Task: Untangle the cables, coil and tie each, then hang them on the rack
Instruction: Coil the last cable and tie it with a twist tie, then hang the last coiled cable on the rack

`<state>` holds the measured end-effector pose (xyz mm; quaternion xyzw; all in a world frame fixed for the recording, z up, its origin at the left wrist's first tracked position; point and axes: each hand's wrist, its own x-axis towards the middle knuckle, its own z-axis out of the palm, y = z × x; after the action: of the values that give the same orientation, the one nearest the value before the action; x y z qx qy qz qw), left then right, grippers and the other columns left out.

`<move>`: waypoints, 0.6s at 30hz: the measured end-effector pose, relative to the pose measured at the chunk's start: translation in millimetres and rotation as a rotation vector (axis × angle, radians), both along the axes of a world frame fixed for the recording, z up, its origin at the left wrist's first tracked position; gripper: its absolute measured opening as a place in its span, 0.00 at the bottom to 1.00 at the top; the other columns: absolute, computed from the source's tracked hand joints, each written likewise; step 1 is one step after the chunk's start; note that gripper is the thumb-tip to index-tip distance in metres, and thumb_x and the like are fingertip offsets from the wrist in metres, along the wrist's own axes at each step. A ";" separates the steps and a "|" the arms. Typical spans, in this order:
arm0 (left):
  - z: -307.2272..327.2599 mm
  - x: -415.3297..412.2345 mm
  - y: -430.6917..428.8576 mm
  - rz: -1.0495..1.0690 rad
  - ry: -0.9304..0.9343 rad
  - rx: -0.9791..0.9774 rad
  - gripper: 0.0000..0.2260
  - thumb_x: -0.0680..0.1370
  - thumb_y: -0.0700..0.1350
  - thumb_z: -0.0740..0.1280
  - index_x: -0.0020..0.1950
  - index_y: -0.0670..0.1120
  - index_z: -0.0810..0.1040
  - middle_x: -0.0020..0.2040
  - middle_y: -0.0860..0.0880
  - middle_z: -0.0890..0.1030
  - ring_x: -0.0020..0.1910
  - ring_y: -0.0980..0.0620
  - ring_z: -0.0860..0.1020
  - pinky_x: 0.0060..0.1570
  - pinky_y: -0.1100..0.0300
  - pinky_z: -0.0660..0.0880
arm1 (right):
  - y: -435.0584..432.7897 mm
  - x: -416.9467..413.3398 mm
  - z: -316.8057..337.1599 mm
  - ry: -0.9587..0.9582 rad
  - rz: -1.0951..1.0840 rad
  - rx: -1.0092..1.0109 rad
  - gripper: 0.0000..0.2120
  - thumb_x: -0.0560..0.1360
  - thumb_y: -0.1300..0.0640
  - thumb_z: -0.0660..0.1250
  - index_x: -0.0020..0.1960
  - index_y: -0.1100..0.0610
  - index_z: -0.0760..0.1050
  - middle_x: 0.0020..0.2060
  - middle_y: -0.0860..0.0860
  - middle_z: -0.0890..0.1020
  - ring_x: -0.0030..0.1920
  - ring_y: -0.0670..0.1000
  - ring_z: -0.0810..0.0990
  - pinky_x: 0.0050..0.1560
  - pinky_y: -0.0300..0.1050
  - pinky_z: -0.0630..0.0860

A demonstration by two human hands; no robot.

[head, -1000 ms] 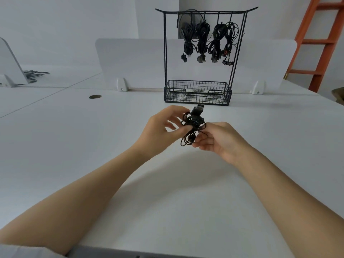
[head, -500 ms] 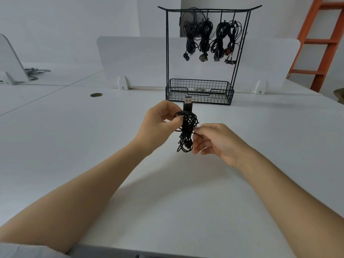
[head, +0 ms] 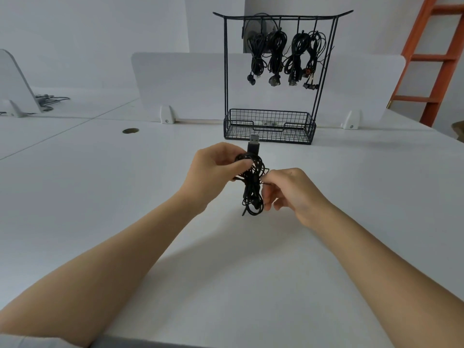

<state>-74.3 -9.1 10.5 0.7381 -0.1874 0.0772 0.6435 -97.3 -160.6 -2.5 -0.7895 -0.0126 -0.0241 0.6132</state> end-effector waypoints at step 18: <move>84.4 108.9 -7.0 0.094 0.060 0.025 0.07 0.72 0.33 0.68 0.37 0.43 0.76 0.27 0.53 0.79 0.27 0.58 0.76 0.32 0.68 0.74 | -111.7 112.7 -33.9 -0.232 -0.276 -0.799 0.21 0.79 0.50 0.55 0.40 0.67 0.74 0.42 0.57 0.74 0.51 0.57 0.69 0.49 0.48 0.66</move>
<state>34.6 -16.1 95.0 0.7561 -0.1340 0.0828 0.6352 15.4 -272.3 -36.4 -0.9510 0.0158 -0.1877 0.2451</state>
